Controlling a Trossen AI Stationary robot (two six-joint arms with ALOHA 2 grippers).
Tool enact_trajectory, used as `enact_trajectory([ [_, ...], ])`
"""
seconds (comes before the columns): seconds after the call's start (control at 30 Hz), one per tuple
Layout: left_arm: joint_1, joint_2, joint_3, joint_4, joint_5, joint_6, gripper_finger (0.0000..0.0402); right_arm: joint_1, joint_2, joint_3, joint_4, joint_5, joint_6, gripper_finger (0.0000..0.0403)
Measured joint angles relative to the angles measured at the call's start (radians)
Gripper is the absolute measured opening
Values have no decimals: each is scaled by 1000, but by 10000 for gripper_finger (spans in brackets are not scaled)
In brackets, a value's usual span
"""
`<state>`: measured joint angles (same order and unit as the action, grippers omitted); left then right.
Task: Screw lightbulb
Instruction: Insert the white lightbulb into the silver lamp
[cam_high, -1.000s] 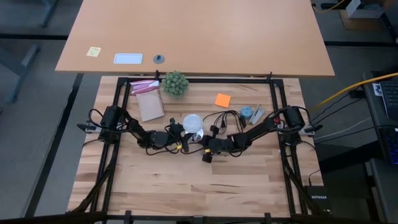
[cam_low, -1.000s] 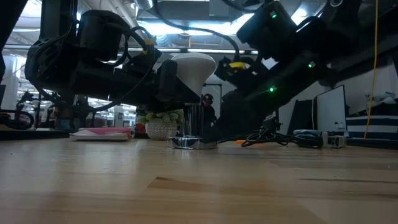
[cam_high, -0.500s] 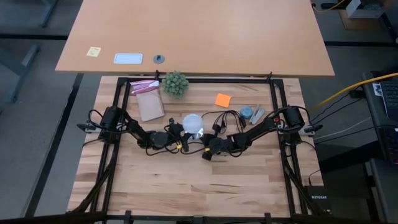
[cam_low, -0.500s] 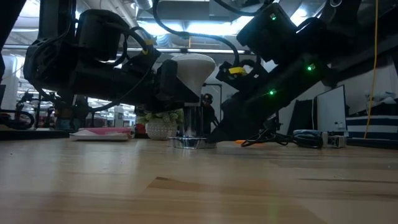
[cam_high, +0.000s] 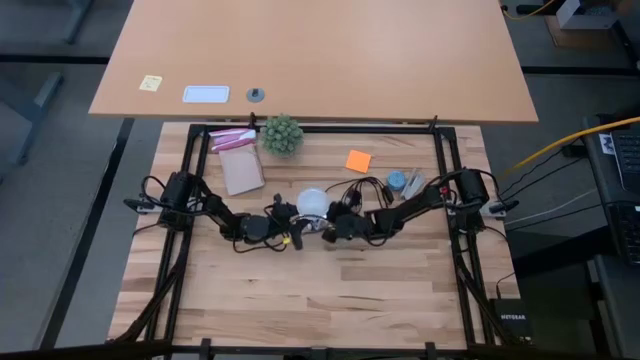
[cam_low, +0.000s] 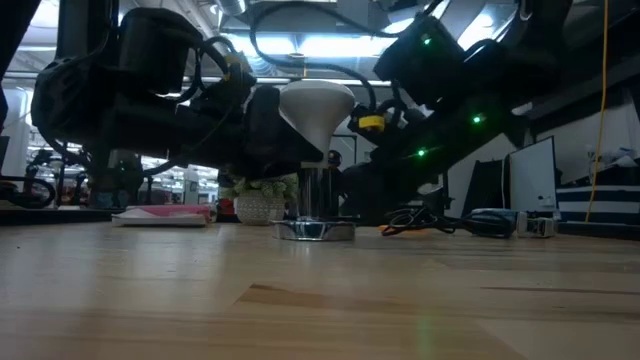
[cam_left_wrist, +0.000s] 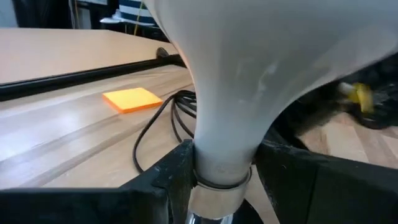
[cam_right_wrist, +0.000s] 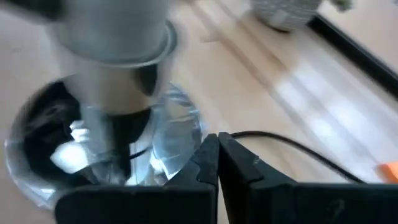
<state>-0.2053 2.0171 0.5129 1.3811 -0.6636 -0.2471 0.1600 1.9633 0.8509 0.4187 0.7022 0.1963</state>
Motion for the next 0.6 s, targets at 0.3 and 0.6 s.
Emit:
enact_trajectory([
  [0.3, 2, 0, 0, -3, -17, 5, 152, 5, 0, 0, -1, -9, -27, 7],
  [0.6, 4, 0, 0, -2, -32, 11, 152, 41, -65, 0, -11, -7, -77, 7],
])
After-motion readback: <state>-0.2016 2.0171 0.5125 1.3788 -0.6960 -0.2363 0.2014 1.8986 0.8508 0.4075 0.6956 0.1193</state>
